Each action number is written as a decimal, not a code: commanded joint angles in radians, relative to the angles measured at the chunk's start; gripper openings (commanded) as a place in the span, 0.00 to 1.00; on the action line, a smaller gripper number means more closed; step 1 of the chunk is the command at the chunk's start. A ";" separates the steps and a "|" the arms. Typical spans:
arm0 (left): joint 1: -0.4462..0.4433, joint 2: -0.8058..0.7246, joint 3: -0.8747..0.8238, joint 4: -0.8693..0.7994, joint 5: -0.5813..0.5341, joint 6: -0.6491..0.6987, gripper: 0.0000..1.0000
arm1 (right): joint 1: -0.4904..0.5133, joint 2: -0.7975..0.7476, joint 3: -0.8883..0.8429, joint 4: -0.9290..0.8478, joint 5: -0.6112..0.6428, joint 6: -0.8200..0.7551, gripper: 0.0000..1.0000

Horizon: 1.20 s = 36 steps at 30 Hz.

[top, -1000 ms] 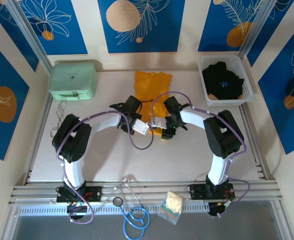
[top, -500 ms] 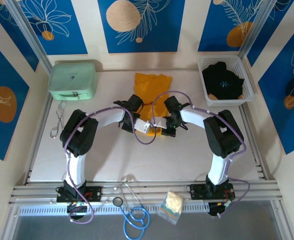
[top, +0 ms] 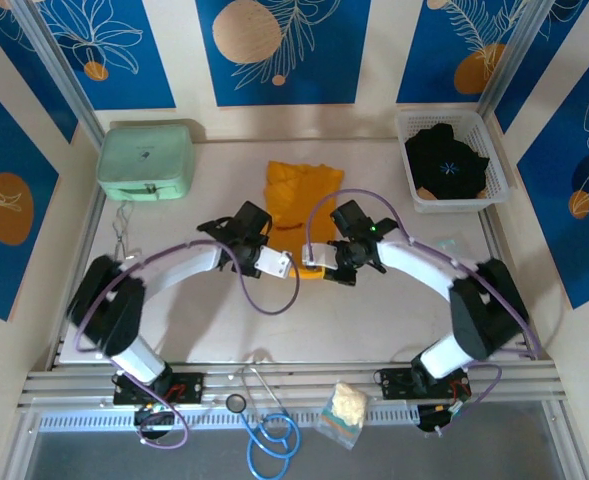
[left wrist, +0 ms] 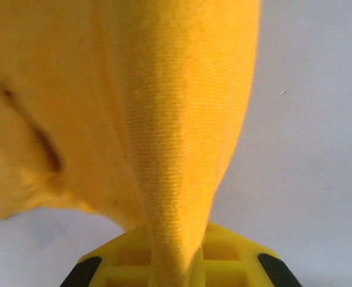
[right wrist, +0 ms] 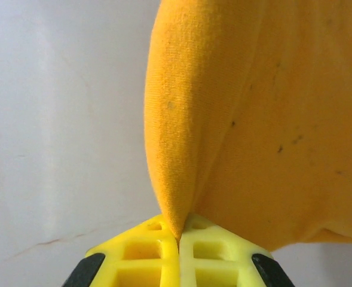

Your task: Fold and stack the t-shirts

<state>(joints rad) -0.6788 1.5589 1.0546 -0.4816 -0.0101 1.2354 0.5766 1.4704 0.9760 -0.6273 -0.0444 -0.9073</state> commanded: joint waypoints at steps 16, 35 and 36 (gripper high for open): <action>0.018 0.000 0.249 -0.112 -0.090 -0.127 0.00 | -0.086 -0.103 0.160 -0.080 0.134 0.136 0.00; 0.203 0.582 0.755 -0.080 -0.086 -0.139 0.00 | -0.308 0.542 0.696 -0.020 0.087 0.146 0.00; 0.207 0.601 0.764 -0.069 -0.088 -0.144 0.00 | -0.312 0.564 0.711 -0.004 0.092 0.160 0.00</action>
<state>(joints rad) -0.5106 2.1166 1.7744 -0.5533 -0.0612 1.1072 0.2909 1.9903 1.6402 -0.6403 0.0189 -0.7887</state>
